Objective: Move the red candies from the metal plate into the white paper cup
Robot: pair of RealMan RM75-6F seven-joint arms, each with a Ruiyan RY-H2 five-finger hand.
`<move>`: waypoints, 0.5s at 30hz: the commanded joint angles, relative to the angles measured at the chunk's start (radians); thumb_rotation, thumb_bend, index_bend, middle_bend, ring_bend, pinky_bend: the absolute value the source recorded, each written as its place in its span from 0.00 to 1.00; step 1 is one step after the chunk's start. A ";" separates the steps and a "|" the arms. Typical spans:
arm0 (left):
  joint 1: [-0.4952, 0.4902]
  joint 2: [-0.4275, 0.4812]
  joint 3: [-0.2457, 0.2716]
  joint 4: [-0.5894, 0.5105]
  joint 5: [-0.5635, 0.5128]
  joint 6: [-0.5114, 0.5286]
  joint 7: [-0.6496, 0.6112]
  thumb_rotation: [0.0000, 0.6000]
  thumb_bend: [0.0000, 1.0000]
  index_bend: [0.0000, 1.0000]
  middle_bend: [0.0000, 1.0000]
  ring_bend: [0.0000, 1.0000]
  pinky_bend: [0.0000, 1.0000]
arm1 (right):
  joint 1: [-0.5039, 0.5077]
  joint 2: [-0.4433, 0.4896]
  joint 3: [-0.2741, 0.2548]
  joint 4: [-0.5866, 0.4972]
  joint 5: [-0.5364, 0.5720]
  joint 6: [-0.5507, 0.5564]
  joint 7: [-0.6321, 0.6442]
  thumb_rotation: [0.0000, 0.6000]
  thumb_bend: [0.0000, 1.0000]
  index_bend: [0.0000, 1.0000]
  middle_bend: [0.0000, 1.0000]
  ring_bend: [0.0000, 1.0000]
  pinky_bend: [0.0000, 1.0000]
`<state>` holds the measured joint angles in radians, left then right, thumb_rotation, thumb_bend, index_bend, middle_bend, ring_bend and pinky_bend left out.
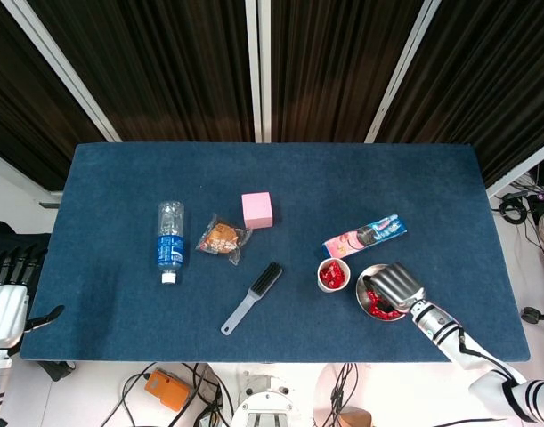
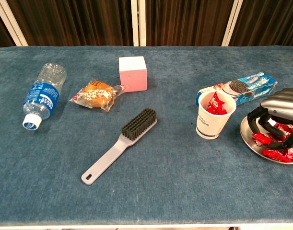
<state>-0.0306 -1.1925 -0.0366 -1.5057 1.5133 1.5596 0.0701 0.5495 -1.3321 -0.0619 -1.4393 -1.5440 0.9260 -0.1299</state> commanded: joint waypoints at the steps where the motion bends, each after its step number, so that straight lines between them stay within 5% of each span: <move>1: 0.001 -0.001 0.000 0.000 -0.001 0.000 -0.001 1.00 0.00 0.10 0.06 0.00 0.00 | -0.004 0.008 0.002 -0.007 -0.002 0.013 0.003 1.00 0.60 0.68 0.81 0.96 1.00; 10: 0.002 -0.003 -0.001 0.004 0.000 0.003 -0.004 1.00 0.00 0.10 0.06 0.00 0.00 | -0.005 0.111 0.076 -0.160 -0.065 0.175 0.098 1.00 0.60 0.69 0.81 0.96 1.00; 15: 0.003 -0.004 0.000 0.004 0.002 0.006 -0.004 1.00 0.00 0.10 0.06 0.00 0.00 | 0.038 0.120 0.123 -0.226 -0.055 0.154 0.095 1.00 0.60 0.67 0.81 0.96 1.00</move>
<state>-0.0273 -1.1961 -0.0366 -1.5019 1.5149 1.5651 0.0658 0.5700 -1.2173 0.0449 -1.6451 -1.6038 1.0947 -0.0350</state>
